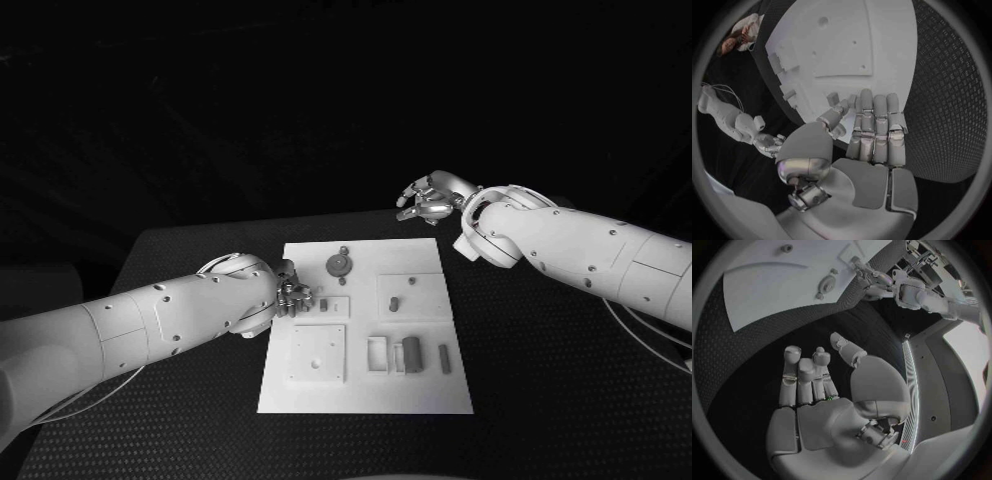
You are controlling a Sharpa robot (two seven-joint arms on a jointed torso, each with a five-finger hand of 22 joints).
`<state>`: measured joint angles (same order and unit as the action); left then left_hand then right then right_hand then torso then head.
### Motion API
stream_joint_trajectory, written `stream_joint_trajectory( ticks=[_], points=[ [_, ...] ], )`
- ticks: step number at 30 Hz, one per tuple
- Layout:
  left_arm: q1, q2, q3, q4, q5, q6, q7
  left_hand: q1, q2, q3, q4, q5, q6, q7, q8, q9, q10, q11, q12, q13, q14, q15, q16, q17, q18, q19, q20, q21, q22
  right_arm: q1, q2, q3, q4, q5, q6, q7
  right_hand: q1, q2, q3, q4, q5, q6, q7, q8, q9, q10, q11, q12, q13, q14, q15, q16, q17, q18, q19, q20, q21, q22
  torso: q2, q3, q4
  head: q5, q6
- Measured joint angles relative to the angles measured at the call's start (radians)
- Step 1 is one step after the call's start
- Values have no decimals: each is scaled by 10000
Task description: Assemble the parts on the task board
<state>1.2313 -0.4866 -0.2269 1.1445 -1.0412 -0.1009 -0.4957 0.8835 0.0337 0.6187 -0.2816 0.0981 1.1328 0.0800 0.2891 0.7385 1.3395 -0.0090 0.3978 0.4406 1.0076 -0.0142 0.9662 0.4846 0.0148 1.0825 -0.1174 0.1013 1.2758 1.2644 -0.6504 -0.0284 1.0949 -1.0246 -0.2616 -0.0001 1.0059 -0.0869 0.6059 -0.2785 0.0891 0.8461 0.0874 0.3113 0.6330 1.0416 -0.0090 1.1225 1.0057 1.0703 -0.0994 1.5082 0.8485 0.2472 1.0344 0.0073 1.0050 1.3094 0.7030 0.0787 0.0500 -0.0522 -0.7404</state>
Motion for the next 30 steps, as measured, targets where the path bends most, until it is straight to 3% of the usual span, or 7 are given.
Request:
stream_joint_trajectory(
  ticks=[5,8,10,17,24,27,30],
  points=[
    [-46,28,-20,-26,-11,-8,26,-263,-262,-105,216,-396,27,-133,-78,-46,-264,69,-153,20,-141,76,-177,0,1,-105,103,-155,28,0,5,0,-4,0,0,0,0,0,0,0,0,0,0,0,2,0,0,0,0,0,0,0,0,-1,0,0,0,0,3,-2,0,-18,-16],
    [-55,16,-21,-52,-4,-33,27,-491,-490,-268,405,-404,-281,41,-232,-42,-395,35,-201,26,-199,125,-224,2,3,-158,155,-231,33,0,7,0,-7,0,0,0,0,0,0,0,0,0,0,-13,9,0,0,0,0,0,0,0,1,-2,0,0,0,0,3,-2,0,-24,-22],
    [-59,15,-24,-50,13,-48,33,-704,-613,-337,530,-405,-403,145,-234,264,-392,84,-201,56,-199,125,-224,21,2,-158,156,-249,43,0,8,0,-9,0,0,0,0,0,0,0,0,0,0,-36,9,0,0,0,0,0,0,0,8,-1,0,0,0,0,4,-2,0,-27,-24],
    [-64,-53,-25,19,57,-104,68,-992,-899,-415,694,-405,-501,119,-244,320,-426,144,-201,96,-199,125,-224,49,3,-158,155,-278,42,0,8,0,-13,0,0,0,0,0,0,0,0,0,0,-36,8,0,0,0,0,0,0,0,8,-1,0,0,0,0,4,-2,0,-36,-28],
    [-84,-166,-24,90,246,-257,225,-1114,-1021,-426,738,-404,-677,38,-255,324,-426,144,-201,132,-199,125,-224,68,2,-158,156,-287,55,-1,6,0,-24,1,0,0,0,0,0,0,0,0,0,-36,7,0,0,0,0,0,0,0,8,-1,0,0,0,0,4,-8,0,-40,-31],
    [-81,-250,-21,97,588,-334,416,-1087,-1089,-390,775,-404,-1045,56,-256,326,-664,301,-216,138,-454,200,-365,76,2,-365,242,-343,55,-1,8,0,-33,1,0,1,0,0,0,0,0,0,0,-36,6,0,0,0,0,0,0,0,8,-2,0,0,0,0,3,-8,0,-40,-32],
    [-78,-331,0,126,937,-433,661,-1131,-1133,-362,803,-404,-1542,299,-256,327,-1126,487,-455,87,-896,390,-586,19,1,-810,402,-343,-8,-1,14,0,-45,10,-4,4,-57,-57,0,0,0,0,0,-96,6,0,0,0,-16,-17,17,0,7,-1,0,0,-41,0,3,-8,0,-47,-26]
  ],
)
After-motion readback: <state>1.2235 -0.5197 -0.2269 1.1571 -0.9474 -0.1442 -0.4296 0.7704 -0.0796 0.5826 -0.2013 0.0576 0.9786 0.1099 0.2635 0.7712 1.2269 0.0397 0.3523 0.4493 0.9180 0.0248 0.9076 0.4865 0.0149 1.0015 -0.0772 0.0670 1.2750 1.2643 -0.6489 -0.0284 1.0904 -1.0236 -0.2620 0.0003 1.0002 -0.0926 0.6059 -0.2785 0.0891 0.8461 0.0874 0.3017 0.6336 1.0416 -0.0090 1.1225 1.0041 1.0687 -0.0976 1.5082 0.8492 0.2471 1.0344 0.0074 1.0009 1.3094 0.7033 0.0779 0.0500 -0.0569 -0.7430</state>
